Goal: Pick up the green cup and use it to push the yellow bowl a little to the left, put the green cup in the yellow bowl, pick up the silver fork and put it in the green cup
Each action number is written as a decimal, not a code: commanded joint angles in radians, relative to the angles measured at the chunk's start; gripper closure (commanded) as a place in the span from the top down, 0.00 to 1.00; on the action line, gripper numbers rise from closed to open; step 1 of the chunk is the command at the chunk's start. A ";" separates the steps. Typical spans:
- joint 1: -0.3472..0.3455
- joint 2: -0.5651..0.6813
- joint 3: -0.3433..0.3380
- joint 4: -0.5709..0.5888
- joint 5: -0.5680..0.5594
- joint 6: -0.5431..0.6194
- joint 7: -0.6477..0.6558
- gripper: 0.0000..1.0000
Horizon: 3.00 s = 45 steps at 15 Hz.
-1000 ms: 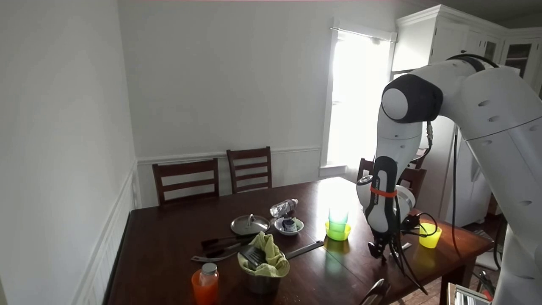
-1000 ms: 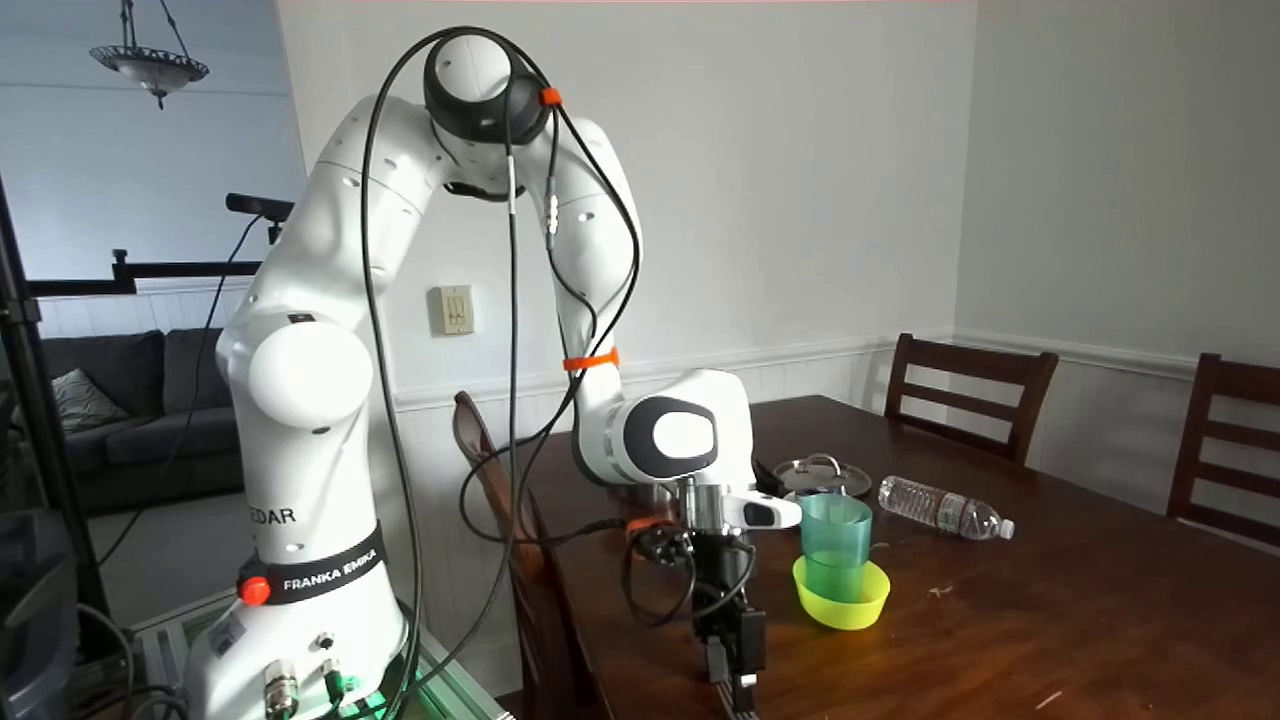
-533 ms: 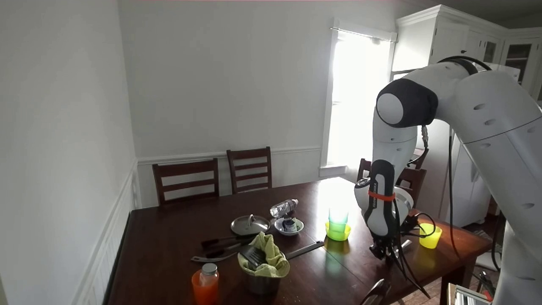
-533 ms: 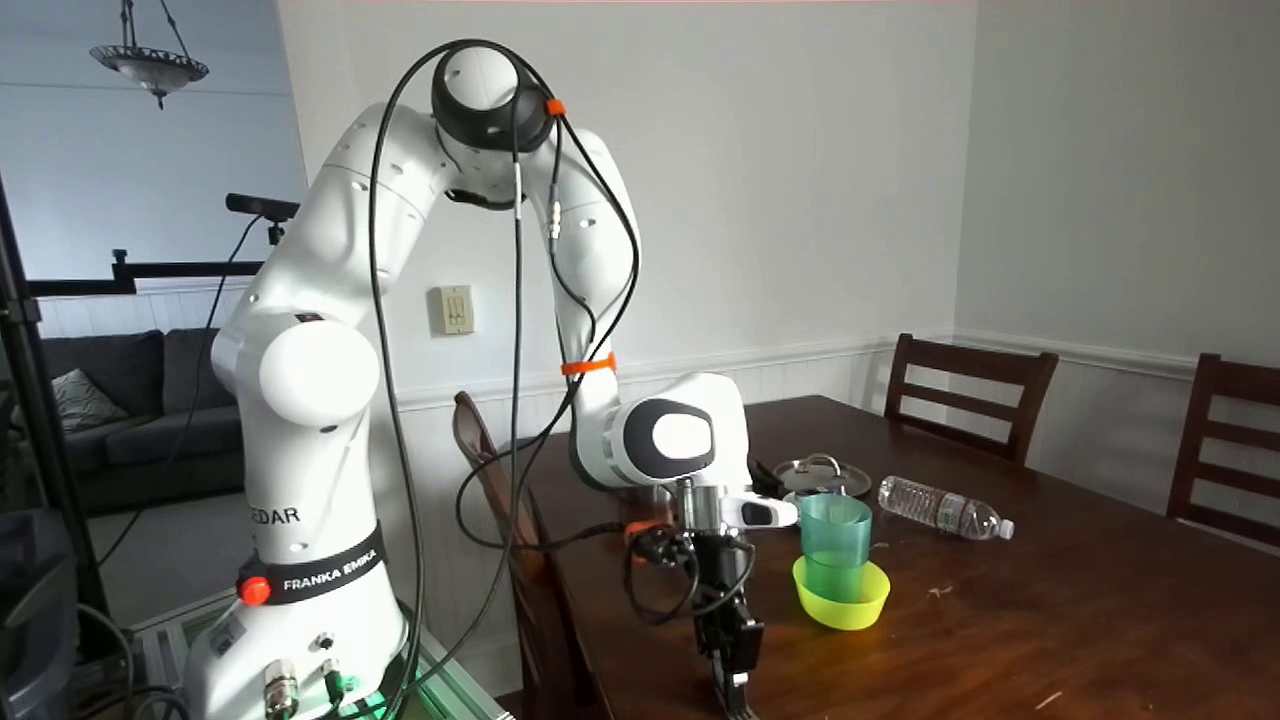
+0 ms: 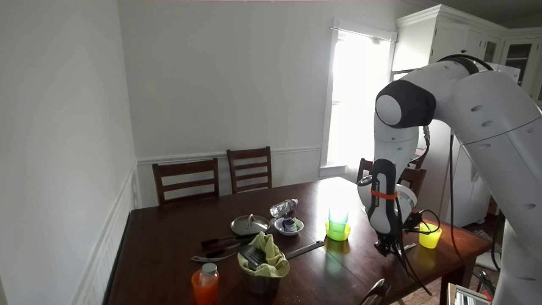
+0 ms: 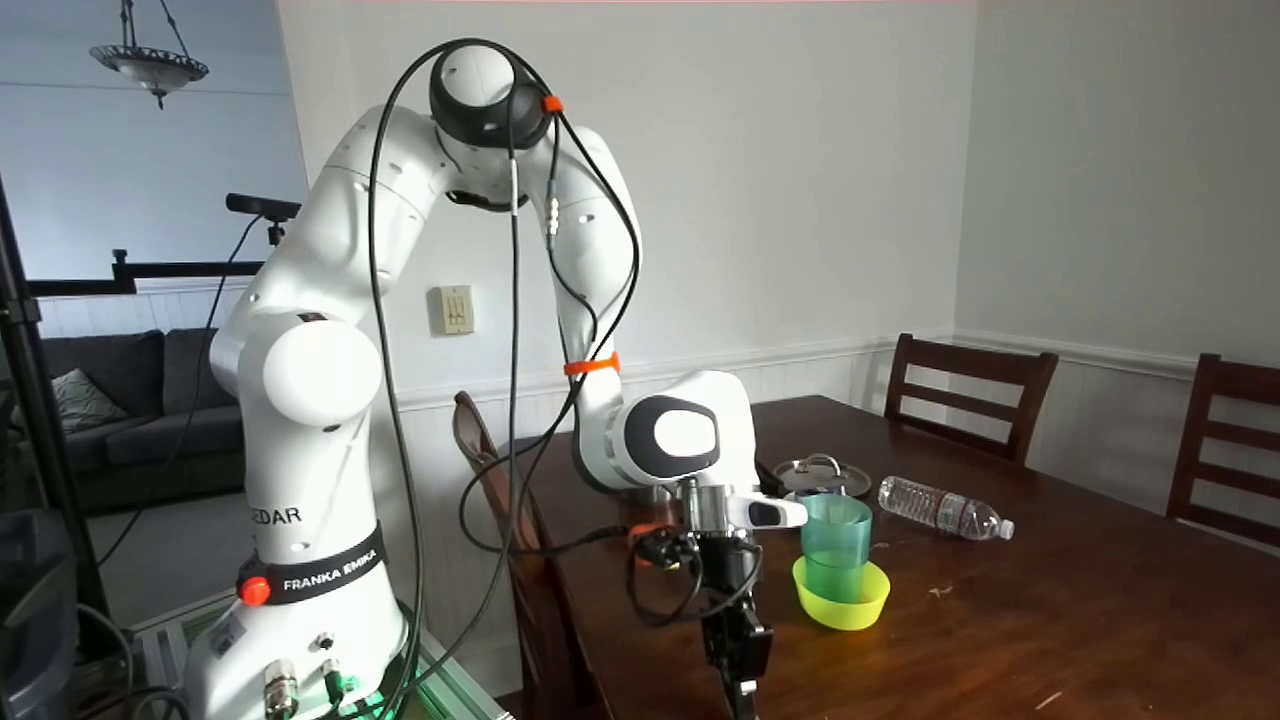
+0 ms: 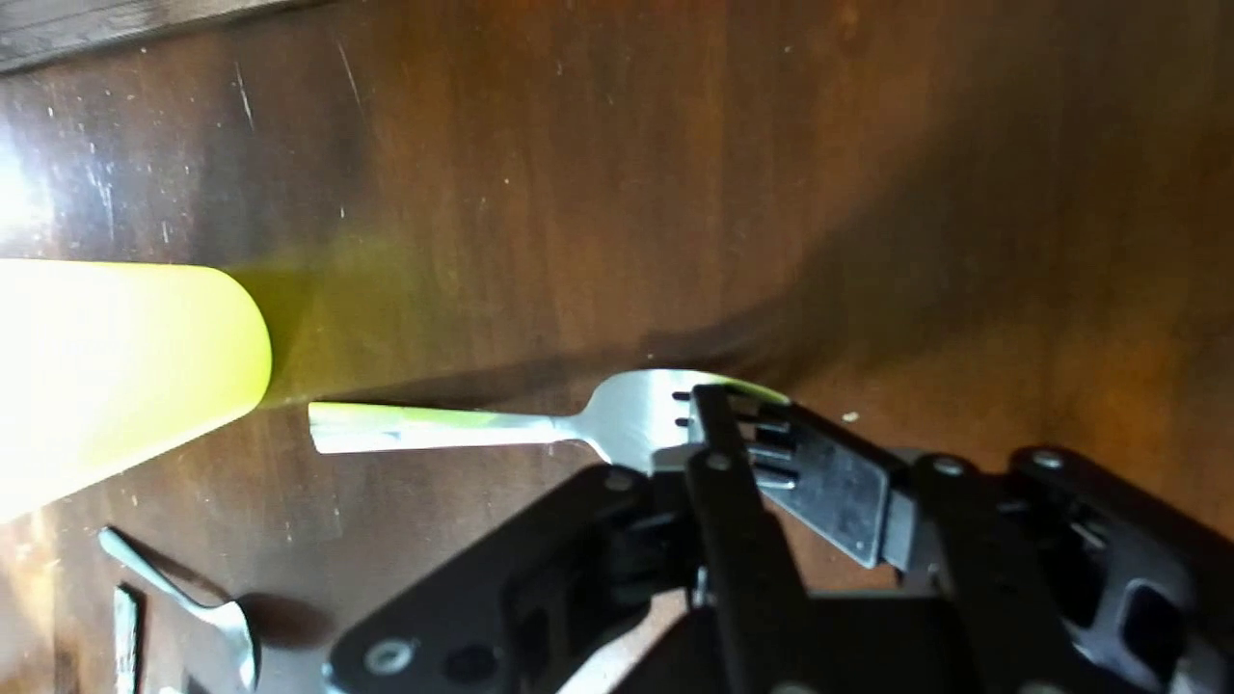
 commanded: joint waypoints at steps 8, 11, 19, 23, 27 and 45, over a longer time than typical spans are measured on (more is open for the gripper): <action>-0.018 -0.221 -0.019 -0.025 0.037 -0.047 -0.125 0.03; -0.066 -0.353 0.038 -0.022 0.089 -0.094 -0.152 0.03; -0.210 -0.438 0.199 0.023 0.119 -0.223 -0.105 0.47; -0.270 -0.355 0.199 0.045 0.080 -0.226 -0.040 0.73; -0.312 -0.294 0.177 0.060 0.157 -0.210 0.082 0.99; -0.409 -0.146 0.193 0.141 0.480 -0.150 0.224 1.00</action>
